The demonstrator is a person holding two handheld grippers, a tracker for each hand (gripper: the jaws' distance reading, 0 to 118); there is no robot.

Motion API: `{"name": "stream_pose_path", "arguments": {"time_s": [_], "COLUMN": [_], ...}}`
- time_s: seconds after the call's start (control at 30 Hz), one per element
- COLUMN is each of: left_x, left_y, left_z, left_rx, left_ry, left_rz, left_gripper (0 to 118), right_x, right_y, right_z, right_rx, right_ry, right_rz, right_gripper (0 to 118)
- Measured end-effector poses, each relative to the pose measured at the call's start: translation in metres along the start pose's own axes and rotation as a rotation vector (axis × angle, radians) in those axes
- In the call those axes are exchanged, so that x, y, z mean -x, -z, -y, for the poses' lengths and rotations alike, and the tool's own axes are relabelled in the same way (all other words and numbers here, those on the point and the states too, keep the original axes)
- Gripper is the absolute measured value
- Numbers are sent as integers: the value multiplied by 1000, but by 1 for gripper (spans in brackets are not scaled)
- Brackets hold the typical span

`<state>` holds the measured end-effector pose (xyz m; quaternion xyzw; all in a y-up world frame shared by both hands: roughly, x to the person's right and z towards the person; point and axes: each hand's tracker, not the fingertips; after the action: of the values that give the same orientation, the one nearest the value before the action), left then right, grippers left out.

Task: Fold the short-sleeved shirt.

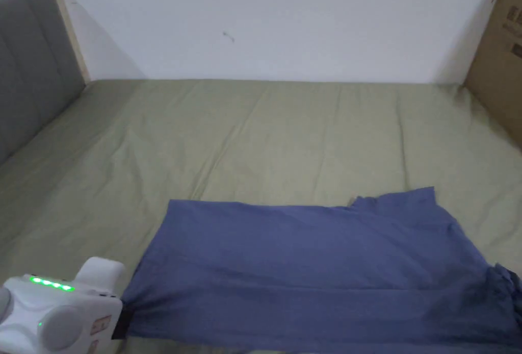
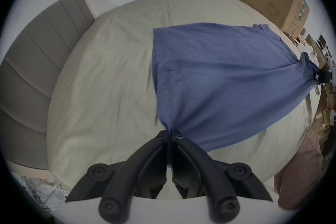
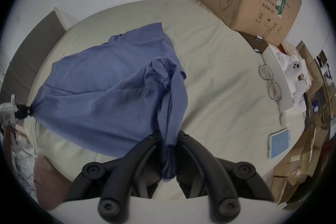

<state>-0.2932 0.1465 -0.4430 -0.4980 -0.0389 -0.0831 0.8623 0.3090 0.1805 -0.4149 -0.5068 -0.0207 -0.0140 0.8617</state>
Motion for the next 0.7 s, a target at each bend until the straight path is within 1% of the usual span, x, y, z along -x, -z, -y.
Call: {"name": "stream_pose_path", "arguments": {"time_s": [0.03, 0.1, 0.17, 0.27, 0.3, 0.33, 0.4, 0.43, 0.47, 0.5, 0.53, 0.57, 0.6, 0.7], "left_x": [4, 11, 12, 12, 14, 15, 19, 20, 20, 21, 18, 20, 20, 4], "left_y": [-9, -25, -39, -42, -37, -31, -22, -20, -22, -25, -40, -53, -63, -107], "left_z": [3, 17, 41, 79, 91, 101, 112, 114, 114, 112, 106, 99, 91, 65], "left_rx": [8, 47, 75, 134, 141, 145, 124, 121, 113, 90, 36, -34, -71, -254], "left_ry": [4, -7, -39, -94, -125, -155, -211, -210, -211, -207, -202, -208, -208, -208], "left_rz": [0, 39, 81, 158, 192, 216, 235, 218, 204, 189, 175, 195, 187, 195], "left_gripper": [2, 2, 2, 3, 5, 16, 30, 40, 87, 112, 118, 116, 115, 115], "right_x": [-4, -8, -15, -27, -32, -36, -43, -47, -48, -48, -48, -43, -39, -14], "right_y": [-10, -29, -37, -29, -18, -7, 9, 16, 16, 12, 3, -11, -21, -62], "right_z": [4, 18, 38, 72, 82, 92, 103, 107, 107, 105, 102, 94, 89, 66], "right_rx": [7, 41, 101, 178, 190, 204, 224, 198, 182, 171, 126, 46, 5, -112], "right_ry": [-23, -23, 13, 77, 107, 144, 237, 287, 294, 294, 283, 287, 273, 210], "right_rz": [4, -15, -58, -85, -87, -91, -121, -99, -50, -19, -41, -60, -60, -68], "right_gripper": [13, 13, 13, 13, 13, 15, 24, 31, 77, 108, 118, 118, 118, 118]}}
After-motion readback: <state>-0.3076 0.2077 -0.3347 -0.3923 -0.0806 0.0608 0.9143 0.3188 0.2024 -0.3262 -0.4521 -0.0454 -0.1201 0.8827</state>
